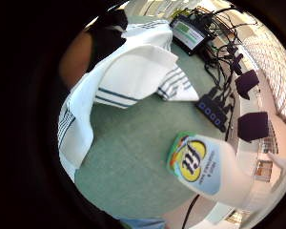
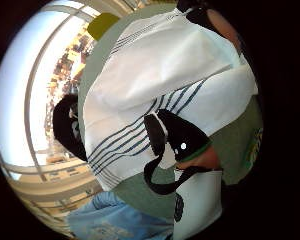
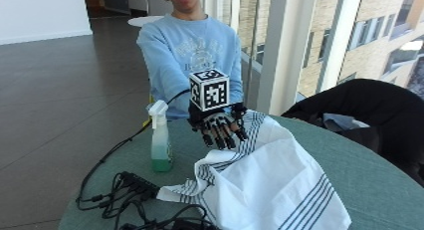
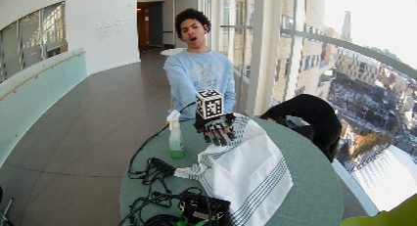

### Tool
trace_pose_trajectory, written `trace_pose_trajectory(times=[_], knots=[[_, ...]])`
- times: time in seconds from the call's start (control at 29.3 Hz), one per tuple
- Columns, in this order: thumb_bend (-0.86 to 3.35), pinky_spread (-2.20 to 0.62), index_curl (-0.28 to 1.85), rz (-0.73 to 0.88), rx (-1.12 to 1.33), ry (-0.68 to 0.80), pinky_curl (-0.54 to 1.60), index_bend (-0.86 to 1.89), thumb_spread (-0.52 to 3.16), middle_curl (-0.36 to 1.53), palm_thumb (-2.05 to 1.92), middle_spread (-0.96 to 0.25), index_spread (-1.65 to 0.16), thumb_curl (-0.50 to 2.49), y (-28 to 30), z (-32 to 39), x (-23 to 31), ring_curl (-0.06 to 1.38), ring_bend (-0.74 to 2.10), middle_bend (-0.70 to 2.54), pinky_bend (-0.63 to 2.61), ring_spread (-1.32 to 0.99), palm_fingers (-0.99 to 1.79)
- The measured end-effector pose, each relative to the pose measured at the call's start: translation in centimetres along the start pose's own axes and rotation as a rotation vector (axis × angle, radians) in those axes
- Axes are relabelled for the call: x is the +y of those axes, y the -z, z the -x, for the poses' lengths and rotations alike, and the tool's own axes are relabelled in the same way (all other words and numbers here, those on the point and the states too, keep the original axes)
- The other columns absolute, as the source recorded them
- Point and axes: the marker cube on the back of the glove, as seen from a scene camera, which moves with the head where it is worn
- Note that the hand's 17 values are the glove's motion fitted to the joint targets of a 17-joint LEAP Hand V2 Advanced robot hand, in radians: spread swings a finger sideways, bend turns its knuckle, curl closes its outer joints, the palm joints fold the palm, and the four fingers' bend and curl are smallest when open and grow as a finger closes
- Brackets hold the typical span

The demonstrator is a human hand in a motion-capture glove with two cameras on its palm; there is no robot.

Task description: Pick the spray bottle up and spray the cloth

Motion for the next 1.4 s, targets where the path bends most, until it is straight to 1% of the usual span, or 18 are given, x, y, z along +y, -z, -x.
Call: trace_pose_trajectory(times=[0.14, 0.38, 0.61, 0.78, 0.99, 1.09, 1.23, 1.4], knots=[[0.1, 0.21, 0.26, 0.009, 0.007, 0.051, 0.26, 0.15, 1.08, 0.28, 0.51, -0.06, -0.42, 0.2, 1.0, 0.6, 2.8, 0.22, 0.25, 0.27, 0.25, 0.01, 0.49], [0.03, 0.21, 0.26, -0.083, -0.017, 0.153, 0.28, 0.15, 1.07, 0.3, 0.48, -0.06, -0.42, 0.21, 3.4, 0.4, 10.3, 0.23, 0.24, 0.25, 0.27, 0.02, 0.48], [-0.01, 0.21, 0.26, -0.187, -0.193, 0.179, 0.3, 0.14, 1.07, 0.32, 0.48, -0.06, -0.43, 0.22, 3.3, -2.4, 17.5, 0.24, 0.24, 0.24, 0.27, 0.03, 0.49], [-0.02, 0.21, 0.24, -0.316, -0.314, 0.153, 0.32, 0.09, 1.07, 0.33, 0.48, -0.06, -0.42, 0.23, 4.0, -5.0, 20.4, 0.26, 0.26, 0.24, 0.31, 0.03, 0.48], [-0.02, 0.2, 0.21, -0.501, -0.521, 0.044, 0.34, 0.08, 1.06, 0.34, 0.48, -0.06, -0.42, 0.24, 5.2, -9.2, 20.3, 0.28, 0.3, 0.25, 0.37, 0.03, 0.48], [-0.02, 0.19, 0.2, -0.55, -0.635, -0.022, 0.35, 0.08, 1.06, 0.35, 0.48, -0.06, -0.42, 0.25, 5.5, -12.1, 19.7, 0.28, 0.31, 0.25, 0.38, 0.03, 0.47], [-0.02, 0.19, 0.19, -0.544, -0.76, -0.112, 0.35, 0.09, 1.04, 0.36, 0.49, -0.06, -0.42, 0.25, 4.7, -15.6, 17.7, 0.29, 0.32, 0.26, 0.4, 0.02, 0.47], [-0.02, 0.19, 0.19, -0.437, -0.897, -0.172, 0.36, 0.09, 1.03, 0.36, 0.5, -0.06, -0.42, 0.26, 1.5, -18.4, 14.2, 0.3, 0.34, 0.27, 0.41, 0.02, 0.47]])
